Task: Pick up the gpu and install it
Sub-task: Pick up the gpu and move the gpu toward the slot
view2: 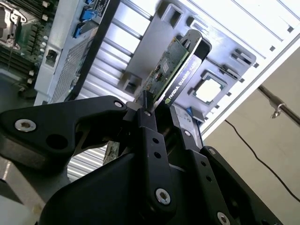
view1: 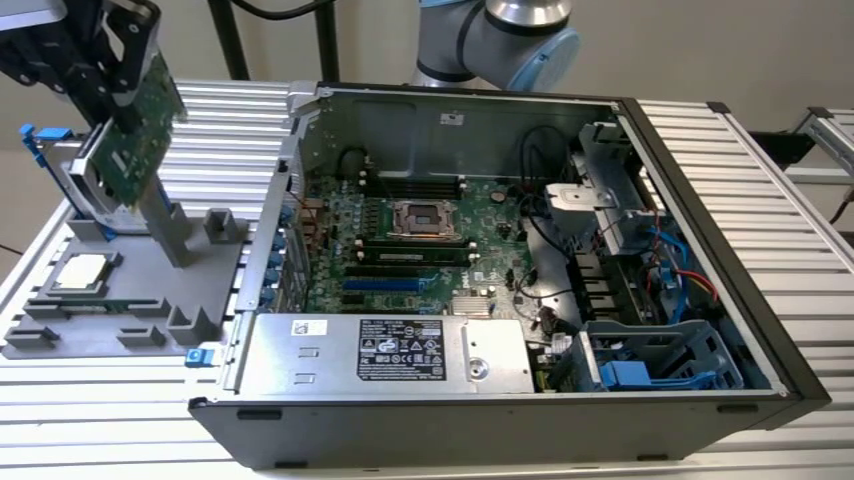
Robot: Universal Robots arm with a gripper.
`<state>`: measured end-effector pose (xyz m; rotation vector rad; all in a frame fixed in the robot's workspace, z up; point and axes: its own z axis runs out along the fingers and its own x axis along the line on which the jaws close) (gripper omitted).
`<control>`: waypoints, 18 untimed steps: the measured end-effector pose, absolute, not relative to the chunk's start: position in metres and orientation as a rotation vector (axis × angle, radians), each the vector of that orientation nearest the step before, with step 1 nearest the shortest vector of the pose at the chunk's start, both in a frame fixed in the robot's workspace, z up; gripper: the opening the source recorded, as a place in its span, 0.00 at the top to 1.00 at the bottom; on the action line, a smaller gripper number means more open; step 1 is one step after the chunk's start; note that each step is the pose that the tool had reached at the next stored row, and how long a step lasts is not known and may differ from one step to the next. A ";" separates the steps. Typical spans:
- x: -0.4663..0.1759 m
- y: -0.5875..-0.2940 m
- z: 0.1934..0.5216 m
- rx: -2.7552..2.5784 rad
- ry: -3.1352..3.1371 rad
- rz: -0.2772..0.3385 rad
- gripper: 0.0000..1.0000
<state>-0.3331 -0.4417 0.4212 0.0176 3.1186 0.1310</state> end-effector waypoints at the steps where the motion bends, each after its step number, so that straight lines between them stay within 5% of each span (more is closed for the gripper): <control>1: -0.333 -0.442 0.422 0.018 3.119 0.131 1.00; 18: -0.333 -0.442 0.434 0.018 3.119 0.131 1.00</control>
